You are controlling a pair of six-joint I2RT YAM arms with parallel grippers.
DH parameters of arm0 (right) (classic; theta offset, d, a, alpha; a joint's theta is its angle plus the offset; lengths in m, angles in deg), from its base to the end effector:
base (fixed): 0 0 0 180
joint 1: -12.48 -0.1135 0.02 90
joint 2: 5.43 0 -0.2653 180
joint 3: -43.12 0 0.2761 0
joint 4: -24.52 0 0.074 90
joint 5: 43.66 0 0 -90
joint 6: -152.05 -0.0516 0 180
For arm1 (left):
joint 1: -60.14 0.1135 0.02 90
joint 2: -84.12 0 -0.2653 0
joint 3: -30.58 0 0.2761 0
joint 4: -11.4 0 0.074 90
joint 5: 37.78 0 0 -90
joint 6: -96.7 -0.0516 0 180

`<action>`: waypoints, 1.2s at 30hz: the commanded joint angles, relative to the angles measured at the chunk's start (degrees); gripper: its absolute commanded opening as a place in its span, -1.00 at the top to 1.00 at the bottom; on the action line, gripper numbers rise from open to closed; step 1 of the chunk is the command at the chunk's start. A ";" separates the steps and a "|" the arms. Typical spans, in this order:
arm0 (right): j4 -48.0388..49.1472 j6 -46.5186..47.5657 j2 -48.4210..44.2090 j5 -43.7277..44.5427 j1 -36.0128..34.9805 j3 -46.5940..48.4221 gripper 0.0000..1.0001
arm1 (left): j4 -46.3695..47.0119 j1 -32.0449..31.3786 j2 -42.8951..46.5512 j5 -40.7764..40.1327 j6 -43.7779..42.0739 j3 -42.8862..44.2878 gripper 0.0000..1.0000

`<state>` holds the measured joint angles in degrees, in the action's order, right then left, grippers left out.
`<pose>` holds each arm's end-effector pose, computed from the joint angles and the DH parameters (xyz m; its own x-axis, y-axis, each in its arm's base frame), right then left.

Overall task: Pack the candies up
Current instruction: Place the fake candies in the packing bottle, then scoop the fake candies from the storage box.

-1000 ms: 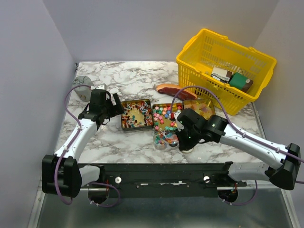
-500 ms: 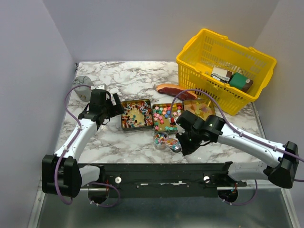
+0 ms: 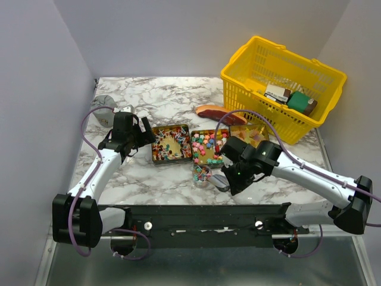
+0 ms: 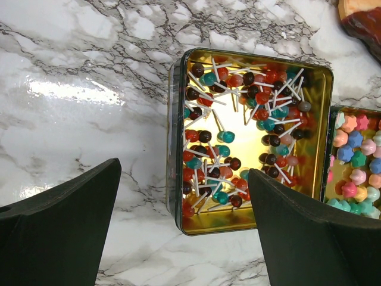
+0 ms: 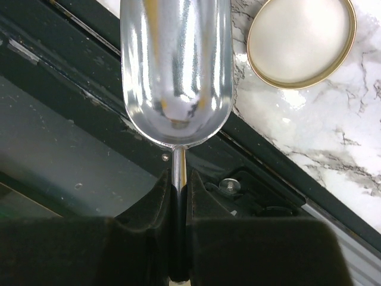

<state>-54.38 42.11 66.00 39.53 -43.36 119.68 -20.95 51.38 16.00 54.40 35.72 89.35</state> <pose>0.1328 0.2066 0.2694 -0.7934 -0.5661 -0.2239 -0.6060 0.7693 0.2023 0.2837 -0.0457 0.2313 -0.6624 -0.3884 -0.6406 -0.1613 0.9090 -0.3843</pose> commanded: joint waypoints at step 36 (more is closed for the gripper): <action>-2.74 9.49 50.45 -0.58 1.43 51.91 0.99 | -5.17 -0.12 -8.26 6.00 -1.33 2.47 -0.44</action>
<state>-56.45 50.39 113.04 39.10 -42.94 168.31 -25.08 51.38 9.07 56.74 35.15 90.01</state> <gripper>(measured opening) 0.158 0.797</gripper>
